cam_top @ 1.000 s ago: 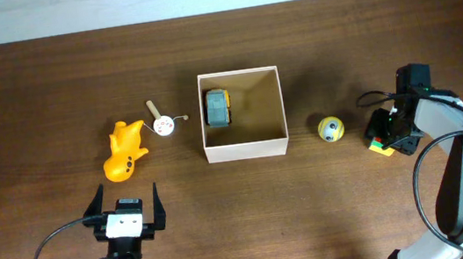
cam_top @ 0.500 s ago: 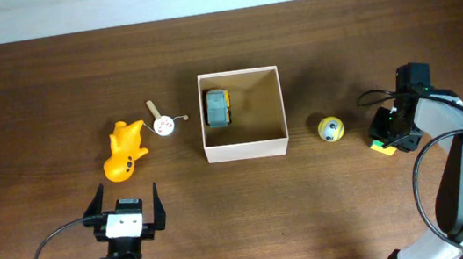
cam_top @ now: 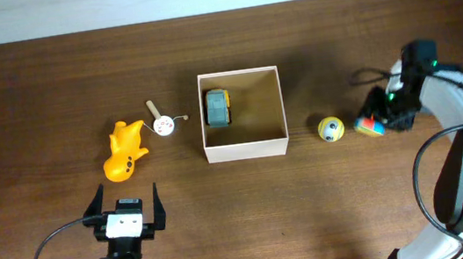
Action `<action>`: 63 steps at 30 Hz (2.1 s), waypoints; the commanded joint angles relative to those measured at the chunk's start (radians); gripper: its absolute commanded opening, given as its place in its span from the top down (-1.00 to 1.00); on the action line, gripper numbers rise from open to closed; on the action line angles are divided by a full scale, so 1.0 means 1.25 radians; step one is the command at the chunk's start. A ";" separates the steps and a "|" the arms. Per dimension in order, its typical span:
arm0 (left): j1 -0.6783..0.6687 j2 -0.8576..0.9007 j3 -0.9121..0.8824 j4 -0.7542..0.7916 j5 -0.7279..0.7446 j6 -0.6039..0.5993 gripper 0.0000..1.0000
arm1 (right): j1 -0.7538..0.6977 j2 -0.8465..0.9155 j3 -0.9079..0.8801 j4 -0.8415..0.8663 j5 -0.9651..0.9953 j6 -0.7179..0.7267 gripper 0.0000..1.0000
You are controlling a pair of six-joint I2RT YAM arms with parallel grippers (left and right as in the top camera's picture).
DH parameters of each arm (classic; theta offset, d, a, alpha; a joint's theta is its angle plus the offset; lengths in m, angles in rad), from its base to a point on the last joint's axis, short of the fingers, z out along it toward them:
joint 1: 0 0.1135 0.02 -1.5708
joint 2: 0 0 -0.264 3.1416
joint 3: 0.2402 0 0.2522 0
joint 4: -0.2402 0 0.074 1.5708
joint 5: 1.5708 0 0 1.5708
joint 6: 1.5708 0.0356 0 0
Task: Pack container
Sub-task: 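Lift the cube with the right gripper and carry it toward the box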
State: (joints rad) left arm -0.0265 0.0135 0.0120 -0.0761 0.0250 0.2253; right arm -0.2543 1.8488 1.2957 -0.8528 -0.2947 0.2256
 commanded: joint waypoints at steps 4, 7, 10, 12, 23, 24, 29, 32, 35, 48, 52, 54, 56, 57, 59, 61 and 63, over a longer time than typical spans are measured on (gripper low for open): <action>0.003 -0.006 -0.002 -0.005 -0.003 0.012 -0.99 | 0.019 -0.003 0.208 -0.121 -0.213 -0.159 -0.02; 0.003 -0.006 -0.002 -0.005 -0.003 0.012 -0.99 | 0.047 -0.003 0.269 -0.154 -0.206 -0.178 -0.02; 0.003 -0.006 -0.002 -0.005 -0.003 0.012 -0.99 | 0.069 -0.003 0.282 -0.152 -0.197 -0.177 -0.02; 0.003 -0.006 -0.002 -0.005 -0.003 0.012 -0.99 | 0.082 -0.003 0.282 -0.143 -0.170 -0.174 -0.03; 0.003 -0.006 -0.002 -0.005 -0.003 0.012 -0.99 | 0.194 0.109 0.273 -0.076 0.241 -0.079 -0.32; 0.003 -0.006 -0.002 -0.005 -0.003 0.012 -0.99 | 0.204 0.128 0.273 -0.068 0.241 -0.092 -0.35; 0.003 -0.006 -0.002 -0.005 -0.003 0.012 -0.99 | 0.230 0.214 0.273 -0.022 0.248 -0.109 -0.41; 0.003 -0.006 -0.002 -0.005 -0.003 0.012 -0.99 | 0.225 0.228 0.273 -0.008 0.248 -0.113 -0.41; 0.003 -0.006 -0.002 -0.005 -0.003 0.012 -0.99 | 0.225 0.229 0.273 -0.001 0.245 -0.136 -0.42; 0.003 -0.006 -0.002 -0.005 -0.003 0.012 -0.99 | 0.224 0.230 0.273 0.080 0.248 -0.254 -0.52; 0.003 -0.006 -0.002 -0.005 -0.003 0.012 -0.99 | 0.224 0.239 0.273 0.095 0.245 -0.258 -0.52; 0.003 -0.006 -0.002 -0.005 -0.003 0.012 -0.99 | 0.224 0.248 0.273 0.099 0.239 -0.258 -0.52; 0.003 -0.006 -0.002 -0.005 -0.003 0.012 -0.99 | 0.224 0.264 0.273 0.102 0.220 -0.258 -0.51; 0.003 -0.006 -0.002 -0.005 -0.003 0.012 -0.99 | 0.224 0.268 0.273 0.102 0.211 -0.258 -0.51; 0.003 -0.006 -0.002 -0.005 -0.003 0.012 -0.99 | 0.225 0.280 0.273 0.104 0.190 -0.258 -0.50; 0.003 -0.006 -0.002 -0.005 -0.003 0.012 -0.99 | 0.225 0.290 0.273 0.107 0.187 -0.258 -0.50; 0.003 -0.006 -0.002 -0.005 -0.003 0.012 -0.99 | 0.225 0.295 0.273 0.109 0.188 -0.258 -0.50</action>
State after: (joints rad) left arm -0.0265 0.0135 0.0120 -0.0761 0.0250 0.2253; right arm 0.0296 2.1937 1.6325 -0.7242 -0.0345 -0.0875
